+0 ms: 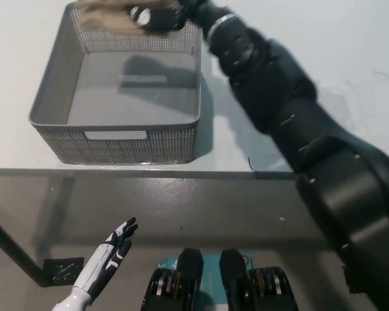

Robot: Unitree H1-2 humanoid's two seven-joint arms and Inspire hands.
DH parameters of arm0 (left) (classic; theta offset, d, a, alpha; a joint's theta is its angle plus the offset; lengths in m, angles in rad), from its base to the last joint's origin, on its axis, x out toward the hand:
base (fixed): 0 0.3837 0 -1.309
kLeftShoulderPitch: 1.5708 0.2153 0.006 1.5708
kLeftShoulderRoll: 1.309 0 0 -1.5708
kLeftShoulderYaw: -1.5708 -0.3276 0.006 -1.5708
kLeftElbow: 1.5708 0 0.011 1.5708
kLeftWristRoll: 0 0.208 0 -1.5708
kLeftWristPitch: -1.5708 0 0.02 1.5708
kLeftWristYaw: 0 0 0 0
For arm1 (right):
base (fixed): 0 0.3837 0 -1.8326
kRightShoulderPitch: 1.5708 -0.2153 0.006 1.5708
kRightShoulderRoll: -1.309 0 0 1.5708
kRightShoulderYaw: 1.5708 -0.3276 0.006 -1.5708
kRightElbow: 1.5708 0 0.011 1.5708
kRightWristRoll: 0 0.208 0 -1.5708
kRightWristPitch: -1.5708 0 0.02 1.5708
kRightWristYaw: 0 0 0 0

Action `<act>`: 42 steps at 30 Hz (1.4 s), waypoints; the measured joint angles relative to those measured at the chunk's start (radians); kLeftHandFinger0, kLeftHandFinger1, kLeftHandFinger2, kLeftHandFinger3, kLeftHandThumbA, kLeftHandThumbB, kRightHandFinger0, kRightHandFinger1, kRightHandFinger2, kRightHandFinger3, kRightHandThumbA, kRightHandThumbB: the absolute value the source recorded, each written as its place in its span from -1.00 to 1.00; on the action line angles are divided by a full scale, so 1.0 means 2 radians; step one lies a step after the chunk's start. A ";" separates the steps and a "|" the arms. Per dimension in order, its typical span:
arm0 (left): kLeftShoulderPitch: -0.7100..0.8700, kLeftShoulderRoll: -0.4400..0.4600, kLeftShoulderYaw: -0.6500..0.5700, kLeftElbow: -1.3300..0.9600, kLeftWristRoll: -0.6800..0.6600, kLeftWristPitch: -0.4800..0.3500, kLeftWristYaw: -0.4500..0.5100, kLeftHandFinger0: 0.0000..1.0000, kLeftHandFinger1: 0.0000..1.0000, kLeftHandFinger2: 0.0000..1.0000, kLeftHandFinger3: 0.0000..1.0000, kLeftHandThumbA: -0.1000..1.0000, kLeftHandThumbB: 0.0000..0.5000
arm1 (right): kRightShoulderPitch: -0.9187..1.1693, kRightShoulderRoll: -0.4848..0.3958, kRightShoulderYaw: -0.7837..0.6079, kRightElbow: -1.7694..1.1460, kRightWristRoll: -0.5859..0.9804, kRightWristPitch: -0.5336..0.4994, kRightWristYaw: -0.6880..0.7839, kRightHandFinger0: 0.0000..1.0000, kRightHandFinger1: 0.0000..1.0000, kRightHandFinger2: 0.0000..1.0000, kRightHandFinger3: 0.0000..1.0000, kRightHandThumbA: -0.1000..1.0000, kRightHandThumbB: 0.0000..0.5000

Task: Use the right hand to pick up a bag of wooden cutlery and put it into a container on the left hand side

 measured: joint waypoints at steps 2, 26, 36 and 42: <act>-0.001 0.000 -0.001 0.000 0.000 0.000 0.000 1.00 1.00 1.00 1.00 1.00 0.41 | 0.001 0.008 -0.001 0.005 0.002 0.000 -0.001 -0.97 0.05 0.81 0.78 -1.00 -0.39; -0.009 0.004 -0.015 0.000 0.001 0.000 -0.008 1.00 1.00 1.00 1.00 0.92 0.48 | 0.008 -0.022 0.057 0.013 -0.005 0.022 0.041 1.00 1.00 1.00 1.00 0.82 0.73; -0.016 0.007 -0.016 0.002 0.002 0.000 -0.012 1.00 1.00 1.00 1.00 0.91 0.52 | 0.034 -0.063 0.035 -0.104 0.006 0.022 0.054 1.00 1.00 1.00 1.00 0.74 0.61; -0.016 0.007 -0.017 0.004 0.002 0.001 -0.013 1.00 1.00 1.00 1.00 0.89 0.45 | 0.105 -0.093 0.022 -0.225 0.008 0.035 0.064 1.00 1.00 1.00 1.00 0.67 0.54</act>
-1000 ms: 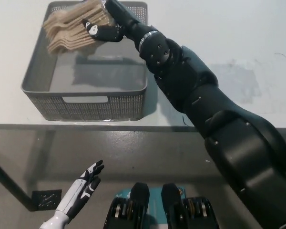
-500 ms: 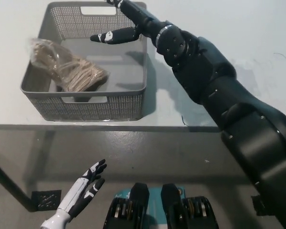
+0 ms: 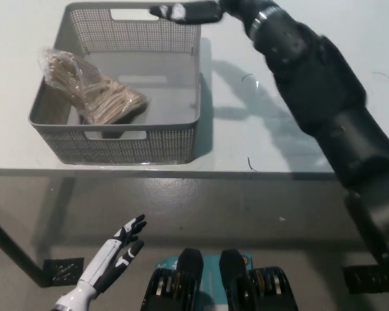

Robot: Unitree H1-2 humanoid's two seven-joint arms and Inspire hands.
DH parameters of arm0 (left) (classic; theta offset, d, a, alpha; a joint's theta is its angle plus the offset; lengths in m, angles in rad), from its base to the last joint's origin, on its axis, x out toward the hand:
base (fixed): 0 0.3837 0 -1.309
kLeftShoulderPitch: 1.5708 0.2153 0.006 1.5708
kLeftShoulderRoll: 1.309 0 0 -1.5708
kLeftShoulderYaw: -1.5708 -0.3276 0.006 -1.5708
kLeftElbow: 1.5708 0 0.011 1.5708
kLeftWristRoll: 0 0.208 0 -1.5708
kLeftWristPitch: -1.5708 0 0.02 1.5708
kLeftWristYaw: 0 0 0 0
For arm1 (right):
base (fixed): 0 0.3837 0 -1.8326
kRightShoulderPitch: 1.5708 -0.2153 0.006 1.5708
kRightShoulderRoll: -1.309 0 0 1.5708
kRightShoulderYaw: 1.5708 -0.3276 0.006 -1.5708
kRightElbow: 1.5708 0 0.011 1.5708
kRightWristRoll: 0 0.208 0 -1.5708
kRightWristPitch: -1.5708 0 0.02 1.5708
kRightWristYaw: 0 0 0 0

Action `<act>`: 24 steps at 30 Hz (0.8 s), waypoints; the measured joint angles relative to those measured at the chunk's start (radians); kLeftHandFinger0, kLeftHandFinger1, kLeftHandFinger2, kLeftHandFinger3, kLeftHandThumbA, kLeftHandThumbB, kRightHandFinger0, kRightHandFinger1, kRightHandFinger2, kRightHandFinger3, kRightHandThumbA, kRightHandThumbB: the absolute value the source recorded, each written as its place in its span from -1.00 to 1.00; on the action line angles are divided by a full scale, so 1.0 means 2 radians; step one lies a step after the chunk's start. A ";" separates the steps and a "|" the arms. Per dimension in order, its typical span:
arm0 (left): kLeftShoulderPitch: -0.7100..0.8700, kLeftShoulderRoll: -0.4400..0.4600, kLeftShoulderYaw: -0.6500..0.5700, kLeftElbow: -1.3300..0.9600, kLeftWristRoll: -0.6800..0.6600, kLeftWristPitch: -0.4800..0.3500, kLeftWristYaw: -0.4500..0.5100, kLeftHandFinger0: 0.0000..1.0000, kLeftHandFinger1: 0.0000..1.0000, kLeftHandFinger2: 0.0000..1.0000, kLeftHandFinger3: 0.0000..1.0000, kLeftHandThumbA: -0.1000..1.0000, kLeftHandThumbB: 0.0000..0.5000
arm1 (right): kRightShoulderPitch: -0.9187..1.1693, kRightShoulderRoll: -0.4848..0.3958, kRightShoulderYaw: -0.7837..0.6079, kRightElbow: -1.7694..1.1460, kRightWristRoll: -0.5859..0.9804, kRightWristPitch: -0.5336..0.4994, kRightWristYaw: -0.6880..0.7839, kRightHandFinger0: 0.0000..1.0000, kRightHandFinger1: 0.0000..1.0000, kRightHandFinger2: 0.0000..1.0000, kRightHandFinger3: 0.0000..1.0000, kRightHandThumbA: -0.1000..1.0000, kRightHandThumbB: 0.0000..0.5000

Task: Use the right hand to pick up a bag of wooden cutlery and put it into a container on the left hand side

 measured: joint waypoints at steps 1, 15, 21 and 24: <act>0.000 0.000 0.000 0.000 0.000 0.000 0.000 1.00 1.00 1.00 1.00 0.86 0.46 | 0.016 -0.004 -0.003 -0.019 0.001 0.004 0.001 1.00 1.00 1.00 1.00 0.73 0.56; 0.001 0.000 0.001 0.004 0.000 0.001 0.000 1.00 1.00 1.00 1.00 0.96 0.45 | 0.284 -0.048 -0.047 -0.261 0.026 0.033 0.008 1.00 1.00 1.00 1.00 0.76 0.51; 0.004 0.000 0.002 0.006 0.000 0.001 0.000 1.00 1.00 1.00 1.00 1.00 0.43 | 0.403 -0.062 -0.064 -0.354 0.041 0.038 0.008 1.00 1.00 1.00 1.00 1.00 0.24; 0.009 -0.001 0.003 0.007 0.000 0.001 0.000 1.00 1.00 1.00 1.00 1.00 0.45 | 0.477 -0.063 -0.072 -0.414 0.055 0.037 0.007 1.00 1.00 1.00 1.00 1.00 -0.17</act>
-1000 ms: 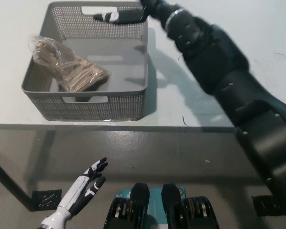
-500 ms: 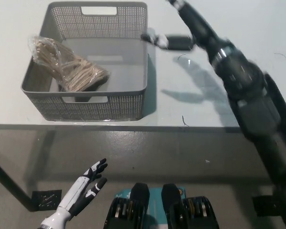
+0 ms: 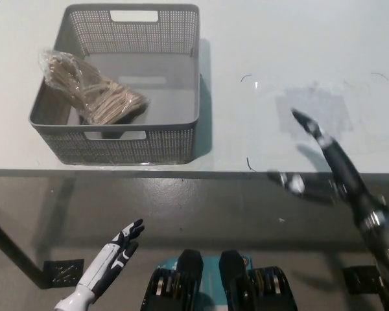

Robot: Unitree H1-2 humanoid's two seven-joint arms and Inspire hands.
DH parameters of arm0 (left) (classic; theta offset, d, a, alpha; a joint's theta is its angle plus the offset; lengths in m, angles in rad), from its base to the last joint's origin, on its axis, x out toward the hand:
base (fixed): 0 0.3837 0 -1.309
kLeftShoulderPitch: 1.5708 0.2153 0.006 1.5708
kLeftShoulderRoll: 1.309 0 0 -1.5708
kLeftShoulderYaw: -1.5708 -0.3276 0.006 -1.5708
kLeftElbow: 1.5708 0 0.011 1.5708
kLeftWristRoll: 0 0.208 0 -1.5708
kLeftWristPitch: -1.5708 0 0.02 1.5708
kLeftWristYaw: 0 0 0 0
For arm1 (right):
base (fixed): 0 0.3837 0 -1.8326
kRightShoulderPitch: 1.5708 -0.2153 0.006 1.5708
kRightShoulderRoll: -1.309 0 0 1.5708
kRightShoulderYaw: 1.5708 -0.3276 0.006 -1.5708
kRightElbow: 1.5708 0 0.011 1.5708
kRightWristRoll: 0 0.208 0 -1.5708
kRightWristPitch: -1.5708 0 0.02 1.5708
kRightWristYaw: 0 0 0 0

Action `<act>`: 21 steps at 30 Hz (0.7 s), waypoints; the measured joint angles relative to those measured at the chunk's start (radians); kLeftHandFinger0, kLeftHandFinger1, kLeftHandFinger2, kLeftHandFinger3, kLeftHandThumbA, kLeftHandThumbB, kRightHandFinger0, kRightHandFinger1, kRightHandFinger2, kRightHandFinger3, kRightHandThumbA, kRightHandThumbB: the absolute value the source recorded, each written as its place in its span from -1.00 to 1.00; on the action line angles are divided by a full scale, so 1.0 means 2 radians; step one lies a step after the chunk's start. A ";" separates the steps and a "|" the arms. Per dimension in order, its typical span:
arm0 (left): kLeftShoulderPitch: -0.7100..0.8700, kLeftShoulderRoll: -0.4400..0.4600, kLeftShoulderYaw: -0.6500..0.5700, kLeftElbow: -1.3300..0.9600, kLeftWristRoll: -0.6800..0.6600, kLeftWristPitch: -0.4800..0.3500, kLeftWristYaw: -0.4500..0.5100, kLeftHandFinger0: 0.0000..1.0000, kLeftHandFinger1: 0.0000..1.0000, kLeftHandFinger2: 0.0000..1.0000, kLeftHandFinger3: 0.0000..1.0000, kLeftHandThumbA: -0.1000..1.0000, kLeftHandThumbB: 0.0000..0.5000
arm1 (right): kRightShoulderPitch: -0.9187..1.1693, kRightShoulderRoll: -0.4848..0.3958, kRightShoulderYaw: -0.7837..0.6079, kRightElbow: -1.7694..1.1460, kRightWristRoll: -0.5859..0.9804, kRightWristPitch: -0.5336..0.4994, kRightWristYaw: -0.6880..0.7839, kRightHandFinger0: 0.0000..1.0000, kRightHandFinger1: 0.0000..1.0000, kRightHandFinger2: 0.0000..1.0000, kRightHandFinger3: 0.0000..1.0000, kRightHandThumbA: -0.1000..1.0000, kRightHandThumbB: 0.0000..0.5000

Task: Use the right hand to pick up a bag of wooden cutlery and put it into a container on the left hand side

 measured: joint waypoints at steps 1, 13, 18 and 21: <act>0.002 0.000 0.001 0.000 0.000 0.000 0.000 1.00 1.00 1.00 1.00 1.00 0.45 | 0.024 0.002 -0.002 -0.019 0.006 -0.002 0.000 1.00 1.00 1.00 1.00 1.00 -0.19; 0.032 -0.001 0.025 0.000 -0.011 -0.001 0.001 1.00 1.00 1.00 1.00 1.00 0.41 | 0.179 0.086 -0.014 0.046 0.097 -0.080 -0.001 1.00 1.00 1.00 1.00 1.00 -0.57; 0.034 -0.004 0.028 0.001 -0.011 -0.001 0.006 1.00 1.00 1.00 1.00 1.00 0.50 | 0.158 0.085 -0.031 0.086 0.115 -0.099 -0.001 1.00 1.00 1.00 1.00 1.00 -0.63; 0.034 -0.007 0.028 0.003 -0.011 -0.002 0.010 1.00 1.00 1.00 1.00 0.99 0.45 | 0.143 0.085 -0.033 0.091 0.119 -0.105 -0.001 1.00 1.00 1.00 1.00 1.00 -0.59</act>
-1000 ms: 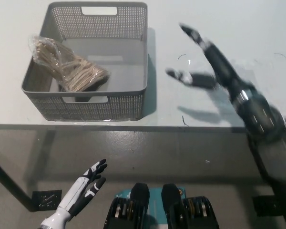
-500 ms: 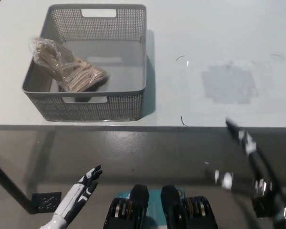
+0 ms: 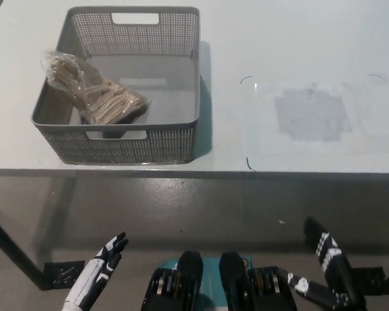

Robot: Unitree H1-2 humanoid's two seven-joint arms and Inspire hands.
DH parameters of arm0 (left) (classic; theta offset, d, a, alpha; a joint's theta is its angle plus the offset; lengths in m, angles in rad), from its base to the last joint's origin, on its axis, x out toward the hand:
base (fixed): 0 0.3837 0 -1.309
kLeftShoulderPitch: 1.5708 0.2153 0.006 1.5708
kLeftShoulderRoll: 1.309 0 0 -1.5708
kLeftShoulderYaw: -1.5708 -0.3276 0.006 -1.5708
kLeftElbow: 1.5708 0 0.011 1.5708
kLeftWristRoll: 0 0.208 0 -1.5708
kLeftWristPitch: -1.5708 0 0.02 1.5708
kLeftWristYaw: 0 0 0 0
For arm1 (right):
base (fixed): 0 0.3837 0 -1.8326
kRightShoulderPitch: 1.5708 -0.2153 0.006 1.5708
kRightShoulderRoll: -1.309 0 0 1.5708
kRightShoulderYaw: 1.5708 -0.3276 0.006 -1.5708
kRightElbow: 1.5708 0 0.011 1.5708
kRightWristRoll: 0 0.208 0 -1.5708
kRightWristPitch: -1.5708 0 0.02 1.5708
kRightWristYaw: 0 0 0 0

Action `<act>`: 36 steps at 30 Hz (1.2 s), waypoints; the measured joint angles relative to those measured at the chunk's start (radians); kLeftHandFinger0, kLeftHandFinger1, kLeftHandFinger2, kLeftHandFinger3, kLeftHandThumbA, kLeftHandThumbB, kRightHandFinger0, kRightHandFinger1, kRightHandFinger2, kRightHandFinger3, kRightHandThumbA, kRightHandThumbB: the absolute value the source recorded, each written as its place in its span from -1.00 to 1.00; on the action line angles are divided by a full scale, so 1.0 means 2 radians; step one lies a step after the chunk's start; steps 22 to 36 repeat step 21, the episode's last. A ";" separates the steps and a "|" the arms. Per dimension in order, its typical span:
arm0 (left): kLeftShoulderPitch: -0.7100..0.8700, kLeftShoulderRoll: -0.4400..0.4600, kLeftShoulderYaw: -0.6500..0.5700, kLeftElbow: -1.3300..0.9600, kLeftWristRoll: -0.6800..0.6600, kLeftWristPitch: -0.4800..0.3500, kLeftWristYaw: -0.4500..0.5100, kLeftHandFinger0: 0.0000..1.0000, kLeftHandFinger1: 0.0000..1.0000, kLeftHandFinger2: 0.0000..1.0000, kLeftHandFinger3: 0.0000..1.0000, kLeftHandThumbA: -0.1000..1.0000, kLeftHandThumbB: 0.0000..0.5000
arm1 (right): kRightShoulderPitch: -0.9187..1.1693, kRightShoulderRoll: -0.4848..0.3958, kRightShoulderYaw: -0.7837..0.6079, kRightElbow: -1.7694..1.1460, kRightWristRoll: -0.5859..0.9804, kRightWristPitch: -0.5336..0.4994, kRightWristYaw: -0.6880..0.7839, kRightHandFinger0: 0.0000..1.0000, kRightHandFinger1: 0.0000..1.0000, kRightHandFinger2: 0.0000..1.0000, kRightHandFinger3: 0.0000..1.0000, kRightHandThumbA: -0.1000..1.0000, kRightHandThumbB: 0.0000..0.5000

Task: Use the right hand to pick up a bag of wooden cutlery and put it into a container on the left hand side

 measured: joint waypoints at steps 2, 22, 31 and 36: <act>0.001 -0.001 0.000 0.000 0.000 0.000 0.001 1.00 1.00 1.00 1.00 0.99 0.43 | -0.005 0.000 0.000 0.002 0.000 -0.004 0.000 1.00 1.00 1.00 1.00 1.00 -0.41; 0.007 0.000 0.000 0.003 0.000 0.000 0.001 1.00 1.00 1.00 1.00 0.98 0.46 | -0.008 -0.003 0.002 0.026 -0.002 -0.022 -0.001 1.00 1.00 1.00 1.00 0.98 -0.27; 0.007 0.000 0.000 0.003 0.000 0.000 0.001 1.00 1.00 1.00 1.00 0.98 0.46 | -0.008 -0.003 0.002 0.026 -0.002 -0.022 -0.001 1.00 1.00 1.00 1.00 0.98 -0.27; 0.007 0.000 0.000 0.003 0.000 0.000 0.001 1.00 1.00 1.00 1.00 0.98 0.46 | -0.008 -0.003 0.002 0.026 -0.002 -0.022 -0.001 1.00 1.00 1.00 1.00 0.98 -0.27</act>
